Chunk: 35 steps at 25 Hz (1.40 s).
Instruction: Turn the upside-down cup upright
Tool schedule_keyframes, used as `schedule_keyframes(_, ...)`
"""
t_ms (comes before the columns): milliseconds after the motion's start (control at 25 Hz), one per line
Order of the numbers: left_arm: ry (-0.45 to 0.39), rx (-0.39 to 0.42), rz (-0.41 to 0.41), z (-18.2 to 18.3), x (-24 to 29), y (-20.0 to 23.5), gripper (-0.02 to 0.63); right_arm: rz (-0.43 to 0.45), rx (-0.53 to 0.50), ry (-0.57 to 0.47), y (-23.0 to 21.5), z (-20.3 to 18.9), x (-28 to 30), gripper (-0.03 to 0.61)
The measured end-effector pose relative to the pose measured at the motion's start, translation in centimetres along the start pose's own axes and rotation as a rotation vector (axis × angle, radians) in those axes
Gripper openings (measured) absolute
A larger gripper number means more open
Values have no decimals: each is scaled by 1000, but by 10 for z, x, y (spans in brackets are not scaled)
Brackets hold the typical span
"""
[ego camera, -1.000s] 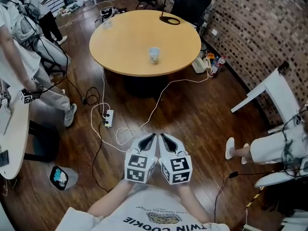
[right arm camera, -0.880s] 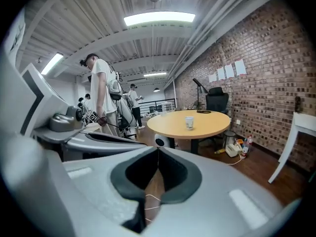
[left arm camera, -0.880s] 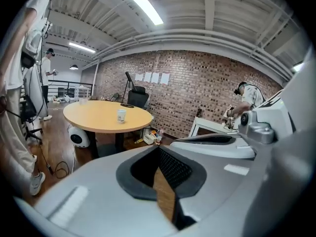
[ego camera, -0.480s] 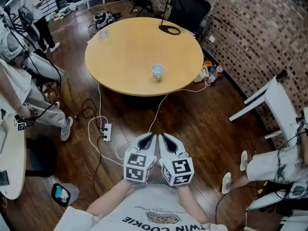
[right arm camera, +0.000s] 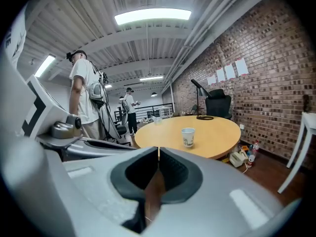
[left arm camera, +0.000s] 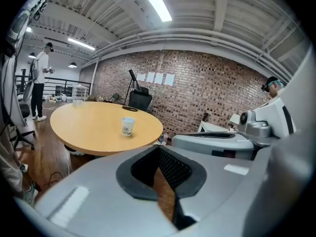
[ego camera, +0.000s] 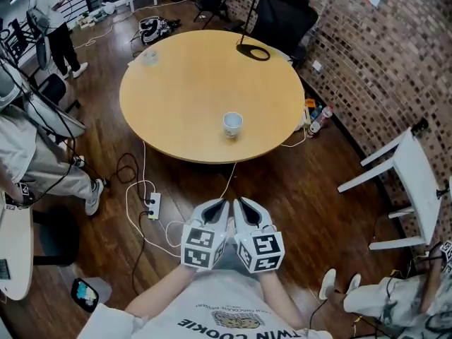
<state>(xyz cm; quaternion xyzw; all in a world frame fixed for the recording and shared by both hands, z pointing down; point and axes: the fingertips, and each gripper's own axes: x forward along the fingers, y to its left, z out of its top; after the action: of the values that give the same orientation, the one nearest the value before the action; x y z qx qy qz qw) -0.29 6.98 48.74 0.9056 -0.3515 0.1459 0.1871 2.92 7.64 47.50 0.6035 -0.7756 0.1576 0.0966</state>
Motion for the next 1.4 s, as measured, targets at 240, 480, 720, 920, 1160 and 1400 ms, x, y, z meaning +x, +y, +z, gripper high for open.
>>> schedule_keyframes(240, 0, -12, 65, 39, 64, 34, 6, 77, -16, 22, -42, 27, 63, 11)
schedule_keyframes(480, 8, -25, 146, 65, 119, 58, 6, 162, -66, 52, -77, 45, 116, 27)
schedule_keyframes(720, -3, -13, 221, 85, 155, 81, 6, 228, -132, 86, -104, 57, 158, 63)
schedule_keyframes(920, -5, -20, 281, 93, 167, 99, 6, 280, -222, 131, -110, 58, 183, 73)
schedule_keyframes(1160, -37, -61, 326, 108, 172, 132, 6, 260, -561, 226, -111, 53, 227, 81)
schedule_keyframes(1400, -26, -81, 326, 119, 186, 165, 6, 333, -732, 392, -105, 32, 262, 80)
